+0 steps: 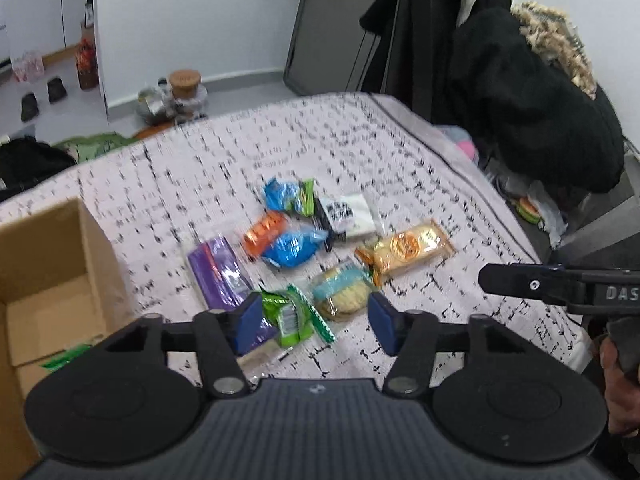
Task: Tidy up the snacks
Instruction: 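Grasp the green candy packet with the left gripper while the right grasps the orange bread roll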
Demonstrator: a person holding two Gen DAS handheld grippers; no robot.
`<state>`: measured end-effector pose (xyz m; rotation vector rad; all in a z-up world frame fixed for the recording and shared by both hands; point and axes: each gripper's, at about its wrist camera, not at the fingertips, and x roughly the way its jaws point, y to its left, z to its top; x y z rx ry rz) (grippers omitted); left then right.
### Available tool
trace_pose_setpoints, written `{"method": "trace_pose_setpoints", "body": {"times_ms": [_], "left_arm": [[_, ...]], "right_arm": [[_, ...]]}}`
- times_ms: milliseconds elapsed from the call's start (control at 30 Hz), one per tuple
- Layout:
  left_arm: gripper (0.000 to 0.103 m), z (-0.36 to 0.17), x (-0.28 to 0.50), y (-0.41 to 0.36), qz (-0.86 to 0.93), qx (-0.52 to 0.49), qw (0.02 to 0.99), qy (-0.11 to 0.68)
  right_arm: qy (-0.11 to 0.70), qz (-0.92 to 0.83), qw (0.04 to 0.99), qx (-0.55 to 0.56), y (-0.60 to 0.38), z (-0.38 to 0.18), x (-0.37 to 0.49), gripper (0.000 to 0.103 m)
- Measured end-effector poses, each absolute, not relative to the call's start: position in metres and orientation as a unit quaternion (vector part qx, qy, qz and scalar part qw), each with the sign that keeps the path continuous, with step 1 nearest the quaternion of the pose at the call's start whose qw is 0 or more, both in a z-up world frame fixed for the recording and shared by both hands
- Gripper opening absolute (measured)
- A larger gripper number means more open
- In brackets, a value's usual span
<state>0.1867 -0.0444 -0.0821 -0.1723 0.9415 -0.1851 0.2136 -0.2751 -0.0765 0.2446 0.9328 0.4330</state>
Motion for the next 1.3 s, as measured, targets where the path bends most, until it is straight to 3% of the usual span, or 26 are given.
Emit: {"method": "trace_pose_setpoints", "body": {"times_ms": [133,300,1300], "left_arm": [[0.042,-0.101,0.198,-0.047,-0.087,-0.098,0.872,0.472],[0.038,-0.12,0.207,-0.046,-0.072,-0.118,0.863,0.487],[0.033,-0.169,0.248,-0.044,-0.005,-0.179,0.847,0.501]], "right_arm": [[0.447,0.206,0.862,0.118,-0.275,-0.079,0.218,0.079],[0.454,0.206,0.859,0.114,-0.274,-0.087,0.226,0.074],[0.488,0.134,0.847,0.162,-0.258,-0.153,0.299,0.072]]}}
